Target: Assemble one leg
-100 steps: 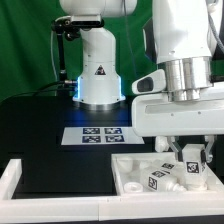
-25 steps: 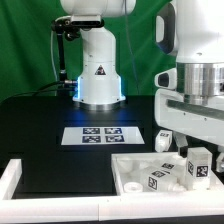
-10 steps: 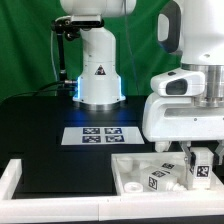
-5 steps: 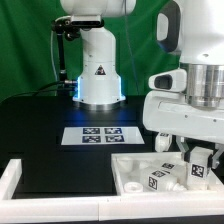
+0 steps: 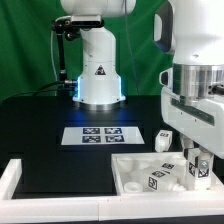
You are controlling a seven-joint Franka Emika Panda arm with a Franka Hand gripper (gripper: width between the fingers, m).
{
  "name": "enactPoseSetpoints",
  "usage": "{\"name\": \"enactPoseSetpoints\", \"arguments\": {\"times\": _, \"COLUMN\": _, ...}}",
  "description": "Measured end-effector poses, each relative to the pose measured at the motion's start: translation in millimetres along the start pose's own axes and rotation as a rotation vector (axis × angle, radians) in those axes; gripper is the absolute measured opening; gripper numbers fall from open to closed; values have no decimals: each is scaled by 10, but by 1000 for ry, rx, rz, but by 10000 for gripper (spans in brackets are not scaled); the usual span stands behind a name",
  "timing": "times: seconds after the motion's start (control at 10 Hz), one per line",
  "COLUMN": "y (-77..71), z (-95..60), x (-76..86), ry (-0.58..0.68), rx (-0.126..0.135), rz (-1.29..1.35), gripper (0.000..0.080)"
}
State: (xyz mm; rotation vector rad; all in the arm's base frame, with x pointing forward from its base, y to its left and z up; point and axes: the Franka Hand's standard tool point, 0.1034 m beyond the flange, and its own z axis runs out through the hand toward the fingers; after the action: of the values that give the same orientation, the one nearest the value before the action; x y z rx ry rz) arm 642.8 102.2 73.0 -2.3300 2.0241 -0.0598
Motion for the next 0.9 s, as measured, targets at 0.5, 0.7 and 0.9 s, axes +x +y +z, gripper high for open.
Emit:
{"name": "enactPoseSetpoints", "arguments": {"times": 0.5, "y": -33, "z": -4, "x": -58, "ry": 4, "rx": -7, "rz": -452, "gripper": 517}}
{"name": "enactPoseSetpoints", "arguments": {"times": 0.7, "y": -21, "z": 36, "x": -120, "ry": -8, "rx": -10, "rz": -672, "gripper": 623}}
{"name": "enactPoseSetpoints", "arguments": {"times": 0.9, "y": -23, "z": 36, "x": -93, "ry": -8, "rx": -10, "rz": -803, "gripper": 644}}
